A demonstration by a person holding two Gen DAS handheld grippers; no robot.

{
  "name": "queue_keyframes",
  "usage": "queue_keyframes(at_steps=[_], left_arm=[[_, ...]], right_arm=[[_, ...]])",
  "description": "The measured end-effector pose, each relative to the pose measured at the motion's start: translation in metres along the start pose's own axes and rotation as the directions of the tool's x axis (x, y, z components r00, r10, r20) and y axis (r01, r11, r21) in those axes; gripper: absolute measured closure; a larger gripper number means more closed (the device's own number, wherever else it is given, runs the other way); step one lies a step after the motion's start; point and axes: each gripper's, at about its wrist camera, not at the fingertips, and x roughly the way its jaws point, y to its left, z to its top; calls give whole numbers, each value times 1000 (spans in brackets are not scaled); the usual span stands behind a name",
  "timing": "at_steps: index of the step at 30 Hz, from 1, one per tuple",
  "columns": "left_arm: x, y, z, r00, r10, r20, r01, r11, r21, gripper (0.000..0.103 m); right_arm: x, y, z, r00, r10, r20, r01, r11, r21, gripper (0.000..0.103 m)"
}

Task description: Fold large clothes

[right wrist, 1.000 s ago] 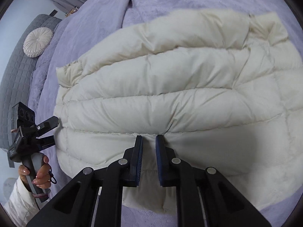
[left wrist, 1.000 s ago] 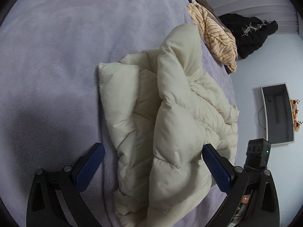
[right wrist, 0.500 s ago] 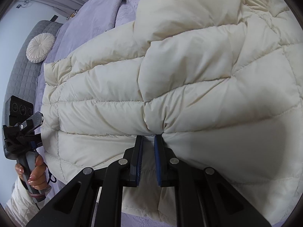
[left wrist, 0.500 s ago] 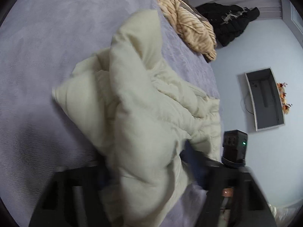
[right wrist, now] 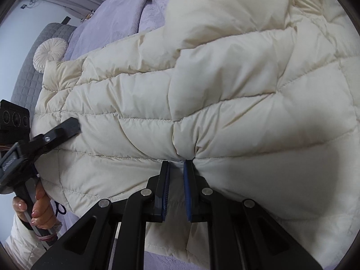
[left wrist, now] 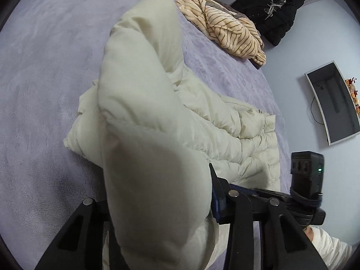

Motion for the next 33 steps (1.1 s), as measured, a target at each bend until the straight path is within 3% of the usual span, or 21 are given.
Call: queue_keyframes(at_steps=[4,6,8,10,12,18,33], left_arm=[[-6,11,-4,1000,23,-12,-23,999,23,60],[-6,6,-1,999,33,-15,-32,999,32,67],[-12,-1,1,1000,16,0,-16,1000,19,67],[-20,-13,-1,1000,-21,21,21,1000,4,67],[-23,-36,3,998,-45,39,44,999,19,67],[-6,-101,7,999,-48,23,45,993,114,67],[23,-165,0,1000,24,13,-26,981,192,67]], right_arm=[[-51,20,9,988,20,151,-5,995,-100,91],[-65,21,20,975,-7,221,33,993,-116,91],[-52,12,33,982,-15,189,36,993,-108,91],[-14,-6,44,997,7,78,-2,998,-64,91],[18,-21,46,998,60,26,-59,998,-37,93],[35,-22,45,993,110,38,-108,992,-63,94],[32,-54,49,961,272,39,-273,962,16,96]])
